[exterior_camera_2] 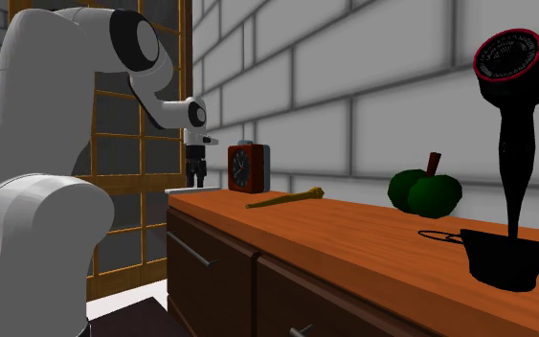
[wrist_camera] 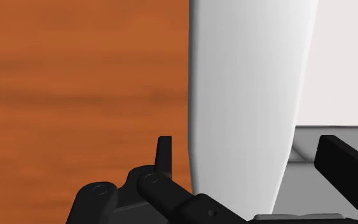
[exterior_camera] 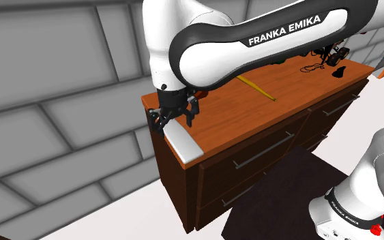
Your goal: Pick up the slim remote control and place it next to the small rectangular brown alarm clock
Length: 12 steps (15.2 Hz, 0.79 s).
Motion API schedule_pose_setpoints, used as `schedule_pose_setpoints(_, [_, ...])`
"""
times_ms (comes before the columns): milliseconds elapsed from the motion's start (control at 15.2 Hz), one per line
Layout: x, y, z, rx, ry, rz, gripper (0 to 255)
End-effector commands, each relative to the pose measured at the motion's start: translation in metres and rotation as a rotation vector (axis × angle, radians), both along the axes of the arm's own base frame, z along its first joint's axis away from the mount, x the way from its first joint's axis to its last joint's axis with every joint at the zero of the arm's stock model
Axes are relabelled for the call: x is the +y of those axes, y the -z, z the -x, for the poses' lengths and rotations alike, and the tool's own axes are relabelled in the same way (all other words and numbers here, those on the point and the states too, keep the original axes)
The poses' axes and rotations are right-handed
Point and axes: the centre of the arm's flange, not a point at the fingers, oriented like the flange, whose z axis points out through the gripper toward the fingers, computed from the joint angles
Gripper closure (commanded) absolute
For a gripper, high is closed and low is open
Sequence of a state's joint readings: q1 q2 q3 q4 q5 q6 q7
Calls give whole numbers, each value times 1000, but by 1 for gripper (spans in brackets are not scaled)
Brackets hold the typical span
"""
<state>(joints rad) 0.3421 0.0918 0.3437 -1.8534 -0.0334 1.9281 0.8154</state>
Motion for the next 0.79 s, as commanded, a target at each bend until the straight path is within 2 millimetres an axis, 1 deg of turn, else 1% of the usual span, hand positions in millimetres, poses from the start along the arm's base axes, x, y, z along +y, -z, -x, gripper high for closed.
schedule_pose_setpoints(0, [0,0,0,0,0,0,0])
schedule_pose_setpoints(198, [0,-40,0,0,0,0,0])
schedule_pose_setpoints(264, [0,-50,0,0,0,0,0])
schedule_pose_setpoints(726, [0,-50,0,0,0,0,0])
